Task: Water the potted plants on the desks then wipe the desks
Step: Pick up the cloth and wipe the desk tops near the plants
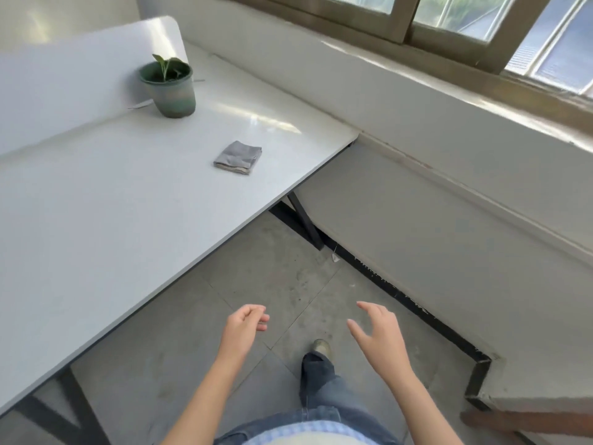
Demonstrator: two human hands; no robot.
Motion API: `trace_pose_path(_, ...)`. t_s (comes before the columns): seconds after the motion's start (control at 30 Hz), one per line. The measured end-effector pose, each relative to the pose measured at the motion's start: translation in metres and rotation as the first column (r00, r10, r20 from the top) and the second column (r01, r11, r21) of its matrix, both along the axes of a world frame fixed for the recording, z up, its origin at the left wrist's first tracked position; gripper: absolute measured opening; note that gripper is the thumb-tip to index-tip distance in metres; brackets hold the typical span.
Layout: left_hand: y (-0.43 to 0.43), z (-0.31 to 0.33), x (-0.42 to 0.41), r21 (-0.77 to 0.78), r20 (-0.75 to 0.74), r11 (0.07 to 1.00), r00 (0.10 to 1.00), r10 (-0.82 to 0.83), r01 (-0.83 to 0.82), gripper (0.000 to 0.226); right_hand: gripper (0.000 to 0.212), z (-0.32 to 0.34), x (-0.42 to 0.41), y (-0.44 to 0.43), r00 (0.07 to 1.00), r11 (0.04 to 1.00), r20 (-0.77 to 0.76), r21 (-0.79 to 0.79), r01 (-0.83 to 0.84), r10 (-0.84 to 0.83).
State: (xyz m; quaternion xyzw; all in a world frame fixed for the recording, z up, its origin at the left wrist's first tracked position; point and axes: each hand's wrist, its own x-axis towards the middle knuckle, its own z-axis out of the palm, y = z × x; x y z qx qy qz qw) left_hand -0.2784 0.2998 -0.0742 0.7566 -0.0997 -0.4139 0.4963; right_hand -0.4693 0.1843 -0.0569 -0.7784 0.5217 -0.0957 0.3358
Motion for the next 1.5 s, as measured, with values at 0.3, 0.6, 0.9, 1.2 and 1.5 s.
trace_pose_path(0.3,-0.162,0.025,0.014,-0.078,0.115,0.996,0.993,-0.033,0.042,0.018,0.041,0.015,0.041,-0.176,0.996,0.997,0.07,-0.044,-0.059,0.062)
trace_pose_path(0.6,-0.176,-0.002,0.074,0.059,0.115,0.937,0.935,0.336,-0.344,0.02,0.042,-0.013,0.112,-0.238,0.95,0.949,0.029,0.053,-0.311,0.31)
trace_pose_path(0.9,-0.252,0.006,0.177,-0.04,0.14,0.91,0.899,0.414,-0.413,0.02,0.041,-0.011,0.246,-0.3,0.819,0.817,-0.023,-0.059,-0.573,0.573)
trace_pose_path(1.2,-0.246,0.0,0.242,0.082,0.413,0.737,0.696,0.587,-0.671,0.025,0.049,-0.03,0.415,-0.277,0.478,0.395,-0.249,-0.318,-0.862,0.842)
trace_pose_path(1.5,-0.268,-0.02,0.291,0.253,0.617,0.676,0.654,0.439,-0.692,0.029,0.036,-0.063,0.496,-0.355,0.432,0.346,-0.323,-0.291,-0.892,0.842)
